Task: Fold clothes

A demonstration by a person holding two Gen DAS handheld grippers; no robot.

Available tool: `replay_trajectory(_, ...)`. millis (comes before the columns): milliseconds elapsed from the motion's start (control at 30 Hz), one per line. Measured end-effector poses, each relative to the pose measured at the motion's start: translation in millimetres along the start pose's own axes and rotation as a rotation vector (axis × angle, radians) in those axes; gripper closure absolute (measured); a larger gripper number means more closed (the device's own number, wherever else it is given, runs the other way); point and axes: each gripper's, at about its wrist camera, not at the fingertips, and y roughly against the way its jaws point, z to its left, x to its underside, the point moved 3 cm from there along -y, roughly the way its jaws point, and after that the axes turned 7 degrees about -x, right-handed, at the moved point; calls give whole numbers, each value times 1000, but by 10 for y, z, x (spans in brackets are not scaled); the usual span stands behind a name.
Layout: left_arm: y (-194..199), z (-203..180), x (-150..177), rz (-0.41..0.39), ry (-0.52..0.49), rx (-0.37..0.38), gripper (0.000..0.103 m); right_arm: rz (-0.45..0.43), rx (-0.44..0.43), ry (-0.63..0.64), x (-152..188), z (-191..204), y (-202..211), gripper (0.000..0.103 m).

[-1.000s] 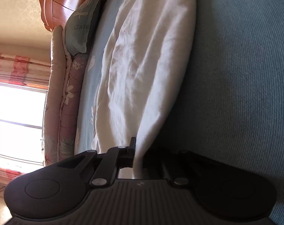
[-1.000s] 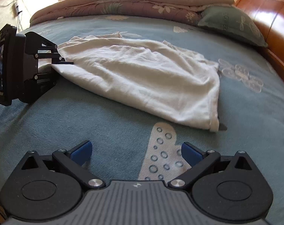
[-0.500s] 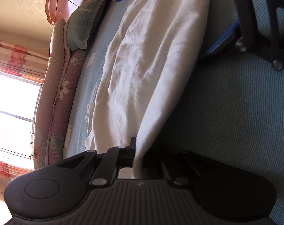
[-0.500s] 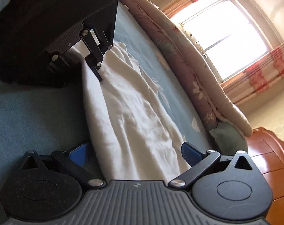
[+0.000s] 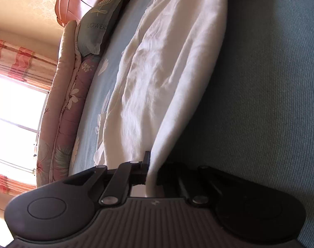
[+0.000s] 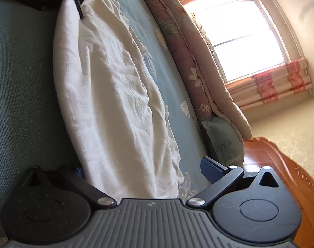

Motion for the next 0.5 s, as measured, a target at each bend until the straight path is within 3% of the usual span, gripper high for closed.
replay_trajectory(167,5,-5,-13,3,-6,-3,103,-38,-11,84,-88,-12,-121,0)
replay_trajectory(300,14,-16,-6,0,0,-10,103,-42,-16,14,-27,-25,-78,1)
replay_trajectory(367,15,-15,-1,-1,1,-11,103,-36,-11,-15,-8,-11,-49,6)
replay_trajectory(500,10,-11,1,-2,4,-10,103,-29,-31,84,-42,117,-3,24)
